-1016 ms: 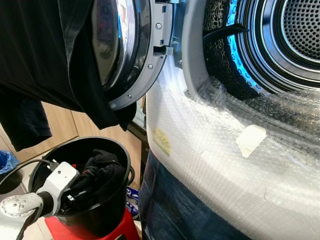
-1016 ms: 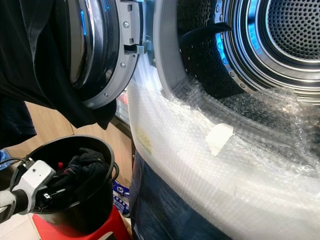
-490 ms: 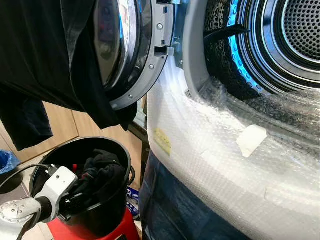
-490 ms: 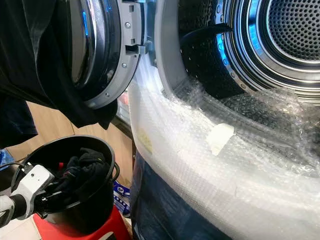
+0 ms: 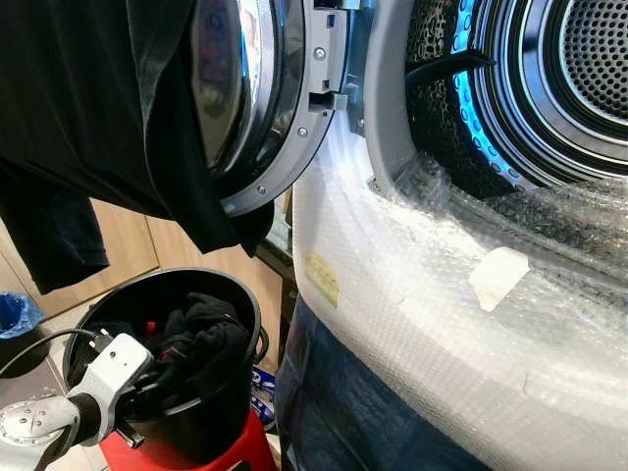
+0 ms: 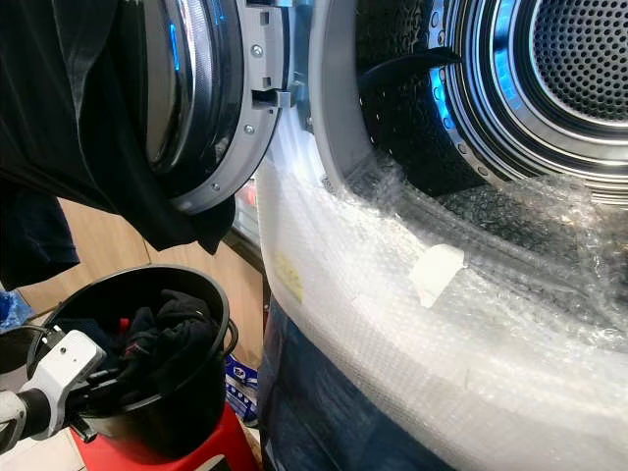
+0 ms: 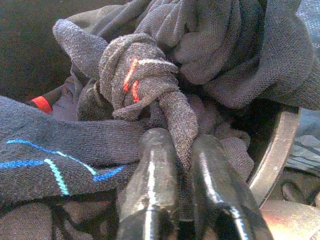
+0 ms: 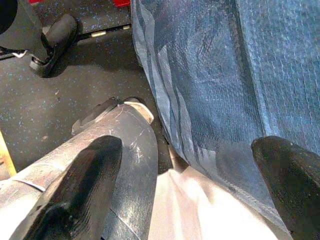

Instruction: Clothes washing

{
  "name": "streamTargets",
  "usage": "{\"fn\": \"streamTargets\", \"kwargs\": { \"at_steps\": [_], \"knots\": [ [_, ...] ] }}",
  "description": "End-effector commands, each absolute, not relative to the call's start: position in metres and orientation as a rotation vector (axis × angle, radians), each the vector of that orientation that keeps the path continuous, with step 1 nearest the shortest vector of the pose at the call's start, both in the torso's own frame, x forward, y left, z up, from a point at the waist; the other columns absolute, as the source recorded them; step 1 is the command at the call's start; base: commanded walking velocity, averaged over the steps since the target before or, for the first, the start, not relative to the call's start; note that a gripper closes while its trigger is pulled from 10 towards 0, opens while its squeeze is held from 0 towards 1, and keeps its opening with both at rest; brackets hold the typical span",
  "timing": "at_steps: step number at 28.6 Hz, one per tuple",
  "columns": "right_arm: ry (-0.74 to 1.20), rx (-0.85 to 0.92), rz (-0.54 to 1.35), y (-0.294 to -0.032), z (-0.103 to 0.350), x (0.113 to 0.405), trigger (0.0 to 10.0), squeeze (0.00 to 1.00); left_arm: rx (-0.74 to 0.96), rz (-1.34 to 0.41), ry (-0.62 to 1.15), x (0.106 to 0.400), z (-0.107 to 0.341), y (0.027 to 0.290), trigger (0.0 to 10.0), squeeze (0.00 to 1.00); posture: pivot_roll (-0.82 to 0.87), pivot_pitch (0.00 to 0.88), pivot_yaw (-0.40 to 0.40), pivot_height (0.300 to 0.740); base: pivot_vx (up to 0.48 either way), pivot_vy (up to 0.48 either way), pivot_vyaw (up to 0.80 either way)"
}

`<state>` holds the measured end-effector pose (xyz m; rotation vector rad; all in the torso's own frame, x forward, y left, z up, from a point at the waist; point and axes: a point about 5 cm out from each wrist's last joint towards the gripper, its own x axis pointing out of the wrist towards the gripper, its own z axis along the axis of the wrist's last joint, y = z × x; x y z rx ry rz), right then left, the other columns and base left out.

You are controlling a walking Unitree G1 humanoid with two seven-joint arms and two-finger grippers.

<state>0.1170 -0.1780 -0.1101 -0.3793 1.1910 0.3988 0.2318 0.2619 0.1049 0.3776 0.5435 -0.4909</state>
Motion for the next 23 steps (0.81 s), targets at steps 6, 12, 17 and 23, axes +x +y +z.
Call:
{"fn": "streamTargets", "kwargs": {
  "at_steps": [6, 12, 17, 23],
  "knots": [
    [1.212, -0.384, 0.391, -0.180, -0.112, 0.110, 10.0, 0.00, 0.270, -0.472, 0.422, 0.232, 0.129, 0.260, 0.0, 0.00, 0.33, 0.008, -0.065, 0.740, 0.000, 0.000, 0.00],
    [1.215, -0.389, 0.397, -0.181, -0.112, 0.109, 10.0, 0.00, 0.193, -0.593, 0.340, 0.228, 0.152, 0.243, 0.0, 0.00, 0.34, 0.004, -0.064, 0.740, 0.000, 0.000, 0.00],
    [1.208, -0.387, 0.389, -0.181, -0.112, 0.110, 10.0, 0.00, 0.200, -0.638, 0.324, 0.230, 0.158, 0.234, 0.0, 0.00, 0.34, 0.000, -0.062, 0.740, 0.000, 0.000, 0.00],
    [1.203, -0.386, 0.388, -0.180, -0.112, 0.111, 10.0, 0.00, 0.179, -0.772, 0.306, 0.231, 0.170, 0.213, 0.0, 0.00, 0.33, 0.000, -0.049, 0.740, 0.000, 0.000, 0.00]
  ]
}}
